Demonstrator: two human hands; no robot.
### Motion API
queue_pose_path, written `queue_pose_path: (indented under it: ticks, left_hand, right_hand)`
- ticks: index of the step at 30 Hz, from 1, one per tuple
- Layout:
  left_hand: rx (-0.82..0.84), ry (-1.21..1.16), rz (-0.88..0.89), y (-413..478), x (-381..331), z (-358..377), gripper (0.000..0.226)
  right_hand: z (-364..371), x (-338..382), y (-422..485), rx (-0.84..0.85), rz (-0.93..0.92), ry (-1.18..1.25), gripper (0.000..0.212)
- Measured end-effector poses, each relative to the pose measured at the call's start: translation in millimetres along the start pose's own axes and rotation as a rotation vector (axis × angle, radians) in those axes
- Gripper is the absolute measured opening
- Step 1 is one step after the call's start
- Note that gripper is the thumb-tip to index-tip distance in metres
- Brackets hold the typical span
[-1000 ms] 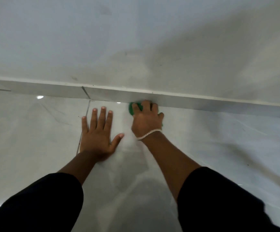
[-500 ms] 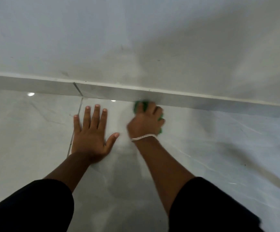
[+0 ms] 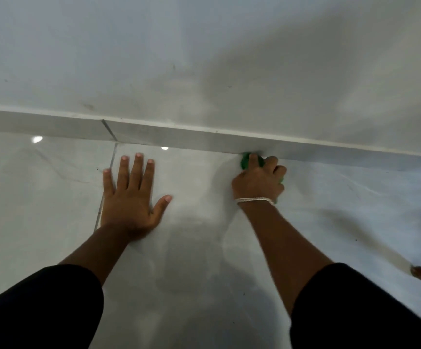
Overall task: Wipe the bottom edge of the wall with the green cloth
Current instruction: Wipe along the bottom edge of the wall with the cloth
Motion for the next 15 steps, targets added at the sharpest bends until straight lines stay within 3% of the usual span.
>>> queue_pose_path:
  ticks: [2, 8, 11, 15]
  left_hand:
    - [-0.005, -0.009, 0.004, 0, -1, 1, 0.089]
    - [-0.008, 0.003, 0.015, 0, 2, 2, 0.09]
    - [-0.008, -0.01, -0.001, -1, 4, 1, 0.089]
    - [-0.015, -0.024, -0.002, -2, 4, 1, 0.088]
  right_hand:
    - [4, 30, -23, -0.049, -0.013, -0.004, 0.057]
    - [20, 122, -66, 0.051, -0.413, 0.078, 0.057]
    - [15, 80, -39, 0.067, -0.565, 0.034, 0.054]
    - [-4, -4, 8, -0.025, -0.393, -0.006, 0.048]
Point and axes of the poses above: each hand's wrist, its own y-axis towards the middle knuckle, its own z-axis out of the palm, x = y × z, the point moved 5 cm from there along y, towards the middle knuckle, and after that the axes turned 7 degrees about z, right-handed, at the moved point
